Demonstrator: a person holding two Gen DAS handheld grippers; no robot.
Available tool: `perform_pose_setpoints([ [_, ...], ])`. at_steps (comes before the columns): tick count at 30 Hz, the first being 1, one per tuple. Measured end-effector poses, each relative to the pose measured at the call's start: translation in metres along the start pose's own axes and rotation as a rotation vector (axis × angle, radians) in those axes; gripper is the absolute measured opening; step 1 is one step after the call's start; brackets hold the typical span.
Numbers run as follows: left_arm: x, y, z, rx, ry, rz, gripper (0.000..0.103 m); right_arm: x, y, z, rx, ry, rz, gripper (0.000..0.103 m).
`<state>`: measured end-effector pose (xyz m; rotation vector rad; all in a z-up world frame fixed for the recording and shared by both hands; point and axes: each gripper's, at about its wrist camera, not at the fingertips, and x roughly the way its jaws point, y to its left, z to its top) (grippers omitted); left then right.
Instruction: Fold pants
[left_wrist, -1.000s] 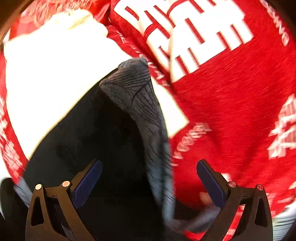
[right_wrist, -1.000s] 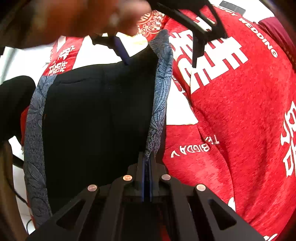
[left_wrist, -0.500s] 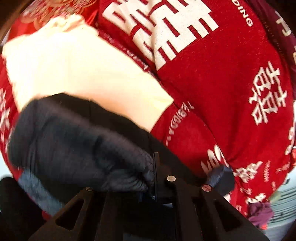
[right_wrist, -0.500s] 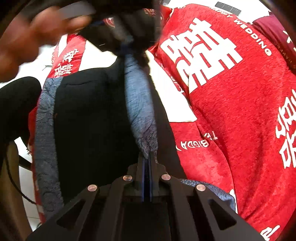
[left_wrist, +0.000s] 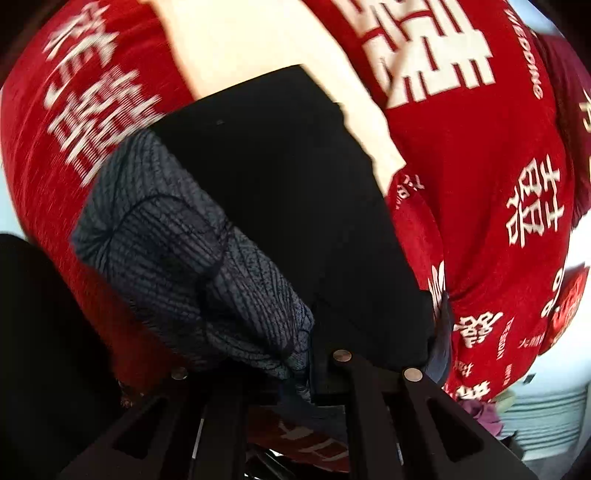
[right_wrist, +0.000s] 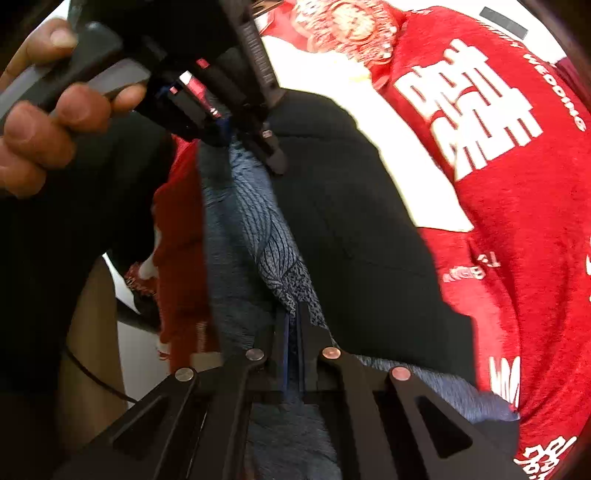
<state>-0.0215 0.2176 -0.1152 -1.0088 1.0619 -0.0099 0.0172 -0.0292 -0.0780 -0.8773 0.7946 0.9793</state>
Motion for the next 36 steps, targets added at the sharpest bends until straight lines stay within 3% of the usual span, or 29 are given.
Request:
perform_pose_setpoints([
  [3, -0.018, -0.011, -0.003, 0.062, -0.041, -0.002, 0.010, 0.007, 0.009, 0.006, 0.005, 0.022, -0.004, 0.004],
  [6, -0.027, -0.018, -0.008, 0.132, -0.070, 0.041, 0.010, -0.015, 0.014, 0.013, 0.008, -0.027, -0.026, 0.004],
  [8, -0.014, -0.002, -0.007, 0.064, -0.023, 0.050, 0.010, -0.012, 0.014, 0.011, 0.049, -0.015, 0.001, 0.004],
  [11, -0.008, 0.022, -0.009, -0.067, 0.008, 0.000, 0.010, 0.010, 0.011, 0.004, 0.121, 0.033, 0.064, 0.004],
  [14, -0.018, 0.013, -0.012, 0.000, -0.015, 0.039, 0.010, 0.010, 0.013, 0.001, 0.164, 0.032, 0.077, 0.004],
  [18, -0.030, 0.023, -0.018, -0.090, -0.001, 0.060, 0.010, 0.018, 0.010, 0.000, 0.183, 0.047, 0.090, 0.004],
  [20, -0.048, 0.023, -0.022, -0.093, -0.037, 0.116, 0.010, 0.022, 0.012, -0.002, 0.192, 0.053, 0.088, 0.004],
  [23, -0.081, 0.015, -0.022, -0.043, -0.146, 0.217, 0.010, 0.024, 0.014, -0.001, 0.186, 0.054, 0.076, 0.004],
  [25, -0.098, 0.000, -0.020, 0.008, -0.208, 0.201, 0.010, 0.026, 0.016, -0.002, 0.185, 0.054, 0.077, 0.008],
  [28, -0.089, -0.030, -0.009, 0.120, -0.191, 0.137, 0.010, 0.025, 0.017, -0.001, 0.196, 0.044, 0.073, 0.012],
  [30, -0.064, -0.046, -0.002, 0.198, -0.159, 0.144, 0.010, 0.023, 0.018, -0.001, 0.208, 0.032, 0.092, 0.028],
  [31, -0.048, -0.047, 0.001, 0.210, -0.125, 0.185, 0.010, 0.023, 0.018, -0.001, 0.212, 0.031, 0.104, 0.034],
  [33, -0.016, -0.038, 0.001, 0.178, -0.027, 0.271, 0.010, 0.016, 0.020, 0.000, 0.216, 0.024, 0.133, 0.060],
  [34, -0.006, -0.030, -0.002, 0.157, 0.009, 0.272, 0.010, 0.011, 0.020, 0.000, 0.211, 0.016, 0.122, 0.064],
  [36, -0.015, -0.023, -0.010, 0.165, -0.036, 0.229, 0.010, -0.005, 0.013, -0.006, 0.218, -0.011, 0.084, 0.069],
])
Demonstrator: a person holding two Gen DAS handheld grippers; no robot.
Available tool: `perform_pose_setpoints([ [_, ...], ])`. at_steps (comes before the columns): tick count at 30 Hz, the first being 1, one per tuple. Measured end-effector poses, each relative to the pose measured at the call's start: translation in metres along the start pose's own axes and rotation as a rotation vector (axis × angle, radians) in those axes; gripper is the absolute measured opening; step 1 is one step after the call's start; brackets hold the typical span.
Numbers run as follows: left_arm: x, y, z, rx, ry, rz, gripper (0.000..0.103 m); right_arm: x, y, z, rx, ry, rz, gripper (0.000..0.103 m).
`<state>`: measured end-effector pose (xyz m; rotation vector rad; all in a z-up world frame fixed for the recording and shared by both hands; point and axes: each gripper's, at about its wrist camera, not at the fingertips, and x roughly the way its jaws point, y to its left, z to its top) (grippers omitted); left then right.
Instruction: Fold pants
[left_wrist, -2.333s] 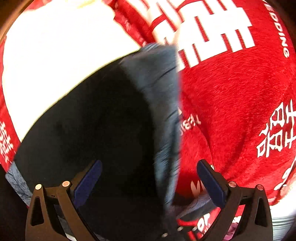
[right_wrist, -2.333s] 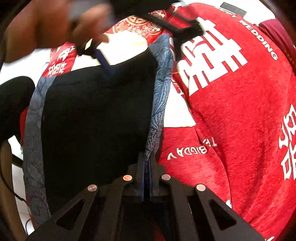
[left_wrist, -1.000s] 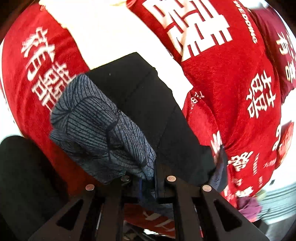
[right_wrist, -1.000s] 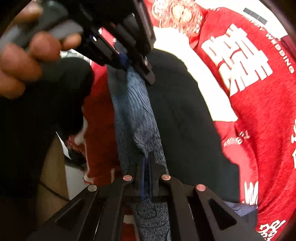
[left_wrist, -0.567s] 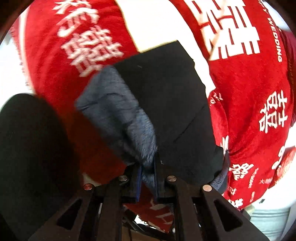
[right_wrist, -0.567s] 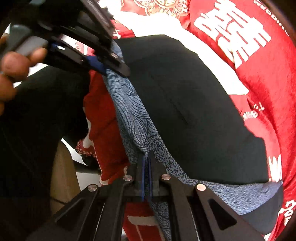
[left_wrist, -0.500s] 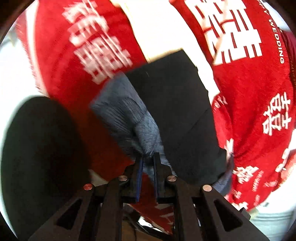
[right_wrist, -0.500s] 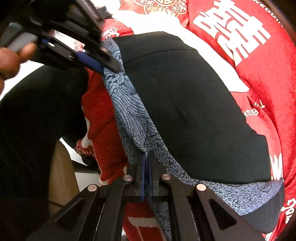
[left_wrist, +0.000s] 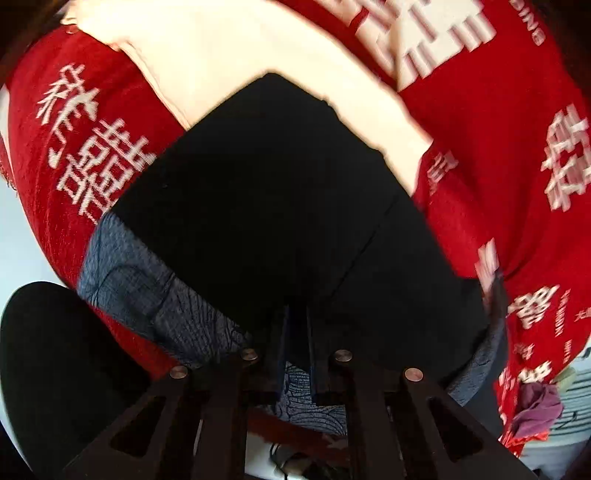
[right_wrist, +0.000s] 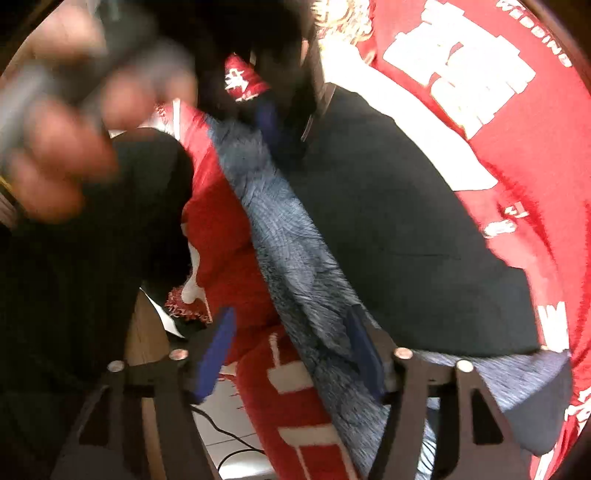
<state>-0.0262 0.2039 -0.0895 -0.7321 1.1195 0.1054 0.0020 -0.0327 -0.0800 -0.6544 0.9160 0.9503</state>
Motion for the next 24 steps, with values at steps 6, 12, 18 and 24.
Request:
perform_pose_setpoints([
  [6, -0.021, -0.023, -0.009, 0.096, -0.007, 0.013, 0.011, -0.037, -0.071, -0.027, 0.243, -0.044, -0.116, 0.075],
  [12, 0.011, -0.068, -0.024, 0.287, 0.026, 0.109, 0.011, -0.063, -0.142, -0.058, 0.563, -0.069, -0.252, 0.080],
  [18, 0.012, -0.082, -0.041, 0.382, 0.024, 0.099, 0.055, -0.063, -0.168, -0.043, 0.593, -0.079, -0.264, 0.080],
  [24, 0.014, -0.092, -0.052, 0.432, 0.016, 0.145, 0.058, -0.008, -0.173, 0.015, 0.445, 0.017, -0.244, 0.080],
])
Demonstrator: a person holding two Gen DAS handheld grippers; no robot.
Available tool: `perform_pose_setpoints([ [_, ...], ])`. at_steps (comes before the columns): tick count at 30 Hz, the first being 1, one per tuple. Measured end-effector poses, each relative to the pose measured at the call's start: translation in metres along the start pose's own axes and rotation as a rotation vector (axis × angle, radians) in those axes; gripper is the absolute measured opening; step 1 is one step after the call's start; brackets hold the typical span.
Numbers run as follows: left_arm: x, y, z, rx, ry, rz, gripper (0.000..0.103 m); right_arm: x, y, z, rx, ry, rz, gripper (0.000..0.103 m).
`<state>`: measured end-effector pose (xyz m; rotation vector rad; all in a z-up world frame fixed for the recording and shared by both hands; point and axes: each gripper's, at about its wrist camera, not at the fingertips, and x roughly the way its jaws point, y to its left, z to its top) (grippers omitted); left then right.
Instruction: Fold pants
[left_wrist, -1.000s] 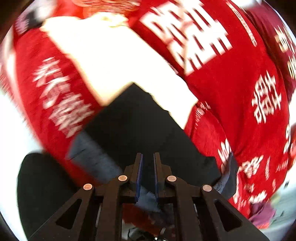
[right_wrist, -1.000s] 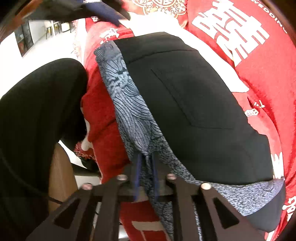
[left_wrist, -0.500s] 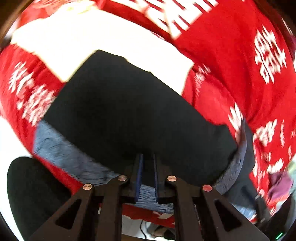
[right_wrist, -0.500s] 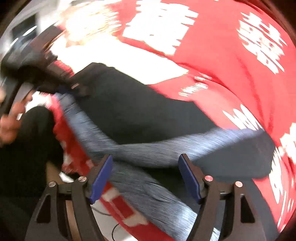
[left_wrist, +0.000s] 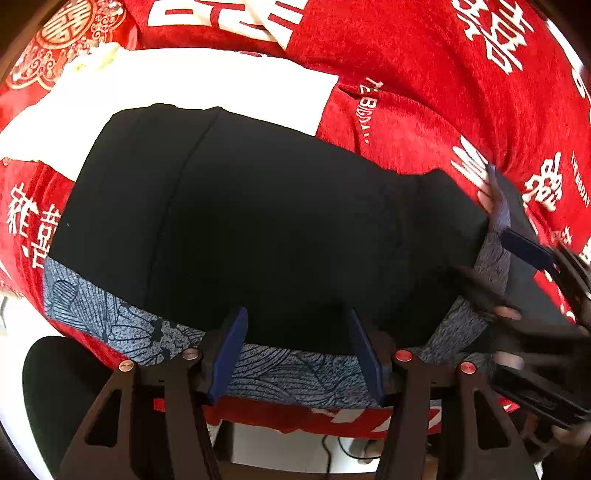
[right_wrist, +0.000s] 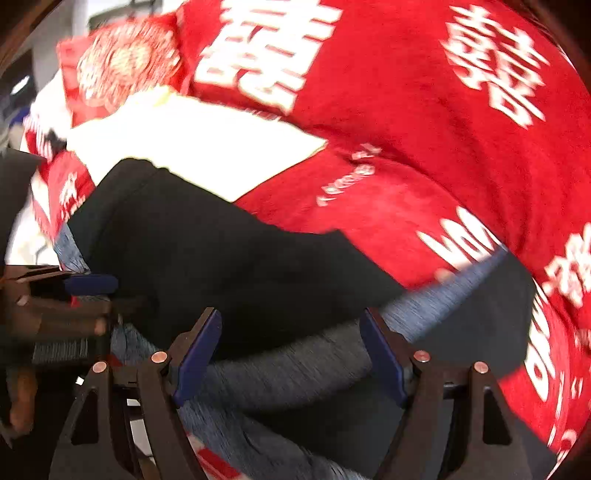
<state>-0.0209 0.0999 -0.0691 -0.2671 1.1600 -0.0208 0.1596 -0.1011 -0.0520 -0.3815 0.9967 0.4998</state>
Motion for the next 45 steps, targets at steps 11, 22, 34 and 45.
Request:
perform_pose_setpoints([
  [11, -0.006, 0.004, 0.012, -0.019, -0.002, -0.009, 0.058, 0.008, 0.001, -0.084, 0.046, 0.260, -0.080, 0.088],
  [22, 0.017, 0.067, 0.100, -0.174, -0.042, -0.102, 0.057, -0.027, -0.030, -0.081, 0.228, 0.134, -0.011, 0.090],
  [34, 0.022, -0.034, 0.062, 0.031, 0.007, -0.071, 0.074, -0.042, -0.141, -0.030, 0.579, 0.046, -0.247, 0.090],
  [45, 0.035, -0.046, 0.055, 0.058, 0.051, -0.073, 0.074, 0.083, -0.161, 0.016, 0.588, 0.352, -0.391, 0.034],
])
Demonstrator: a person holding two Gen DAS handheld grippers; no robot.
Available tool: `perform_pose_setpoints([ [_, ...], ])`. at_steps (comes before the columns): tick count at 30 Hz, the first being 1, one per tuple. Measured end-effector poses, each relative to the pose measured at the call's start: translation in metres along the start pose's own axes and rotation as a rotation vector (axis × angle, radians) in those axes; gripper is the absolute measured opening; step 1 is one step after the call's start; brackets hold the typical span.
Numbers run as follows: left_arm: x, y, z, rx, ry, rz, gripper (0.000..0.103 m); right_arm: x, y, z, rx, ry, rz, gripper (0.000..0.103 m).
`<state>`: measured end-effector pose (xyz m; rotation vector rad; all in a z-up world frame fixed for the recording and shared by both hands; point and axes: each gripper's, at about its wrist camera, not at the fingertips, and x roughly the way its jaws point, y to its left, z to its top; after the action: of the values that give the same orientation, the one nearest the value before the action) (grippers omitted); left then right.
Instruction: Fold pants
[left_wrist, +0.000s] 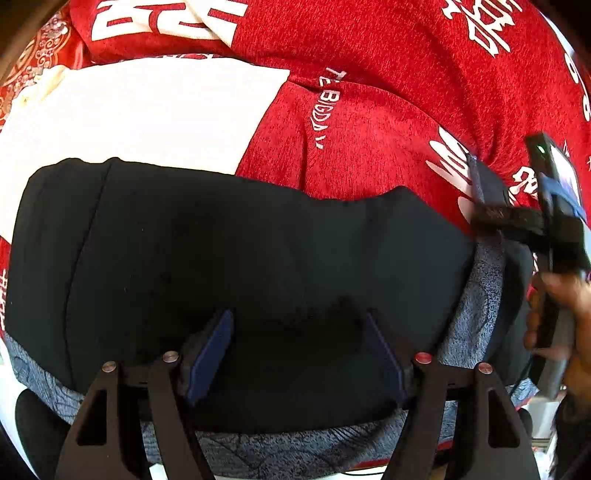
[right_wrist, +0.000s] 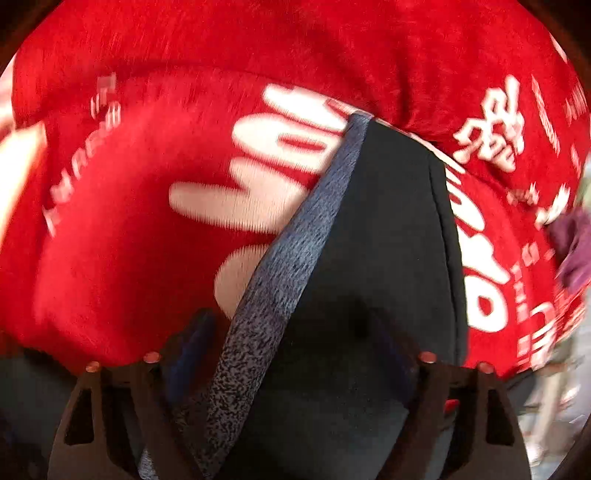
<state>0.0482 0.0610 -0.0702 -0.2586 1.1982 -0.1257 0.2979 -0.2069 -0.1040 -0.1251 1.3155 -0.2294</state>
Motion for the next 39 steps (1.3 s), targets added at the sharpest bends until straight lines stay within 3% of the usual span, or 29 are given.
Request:
perform_pose_setpoints([
  [2, -0.001, -0.008, -0.004, -0.010, 0.027, -0.084, 0.074, -0.008, -0.012, -0.010, 0.033, 0.004, 0.044, 0.011],
  [3, 0.001, -0.017, -0.005, -0.004, 0.040, -0.127, 0.074, -0.013, -0.020, -0.016, 0.049, -0.006, 0.077, 0.005],
  [7, -0.005, -0.062, -0.016, 0.122, 0.053, -0.233, 0.074, -0.042, -0.062, -0.053, 0.162, -0.083, 0.169, 0.005],
  [12, 0.010, -0.097, -0.036, 0.222, 0.145, -0.297, 0.074, -0.099, -0.125, -0.145, 0.303, -0.209, 0.192, 0.005],
  [15, 0.022, -0.119, -0.048, 0.267, 0.200, -0.336, 0.074, -0.097, -0.150, -0.196, 0.344, -0.193, 0.201, 0.005],
  [17, 0.024, -0.138, -0.056, 0.333, 0.196, -0.314, 0.074, -0.080, -0.160, -0.223, 0.349, -0.150, 0.218, 0.005],
  [19, 0.028, -0.160, -0.066, 0.434, 0.179, -0.268, 0.093, -0.065, -0.166, -0.233, 0.357, -0.107, 0.260, 0.007],
  [20, 0.029, -0.167, -0.072, 0.462, 0.168, -0.243, 0.095, -0.063, -0.170, -0.237, 0.363, -0.105, 0.275, 0.015],
  [21, 0.031, -0.170, -0.074, 0.475, 0.160, -0.222, 0.095, -0.066, -0.172, -0.238, 0.357, -0.115, 0.265, 0.030],
  [22, 0.031, -0.172, -0.078, 0.495, 0.147, -0.194, 0.095, -0.073, -0.172, -0.237, 0.337, -0.139, 0.241, 0.039],
  [24, 0.027, -0.169, -0.081, 0.497, 0.134, -0.195, 0.095, -0.093, -0.166, -0.234, 0.259, -0.219, 0.192, 0.074],
  [26, 0.017, -0.154, -0.077, 0.425, 0.138, -0.260, 0.095, -0.118, -0.149, -0.230, 0.106, -0.335, 0.104, 0.084],
  [28, 0.005, -0.131, -0.070, 0.332, 0.128, -0.327, 0.095, -0.132, -0.131, -0.229, -0.019, -0.408, 0.016, 0.084],
  [32, -0.010, -0.083, -0.056, 0.209, 0.072, -0.313, 0.095, -0.135, -0.076, -0.226, -0.334, -0.532, -0.176, 0.084],
  [35, -0.015, -0.053, -0.051, 0.120, 0.061, -0.321, 0.095, -0.128, -0.036, -0.215, -0.507, -0.585, -0.228, 0.084],
  [39, -0.014, -0.024, -0.041, 0.023, 0.047, -0.305, 0.094, -0.095, 0.012, -0.195, -0.679, -0.568, -0.325, 0.084],
])
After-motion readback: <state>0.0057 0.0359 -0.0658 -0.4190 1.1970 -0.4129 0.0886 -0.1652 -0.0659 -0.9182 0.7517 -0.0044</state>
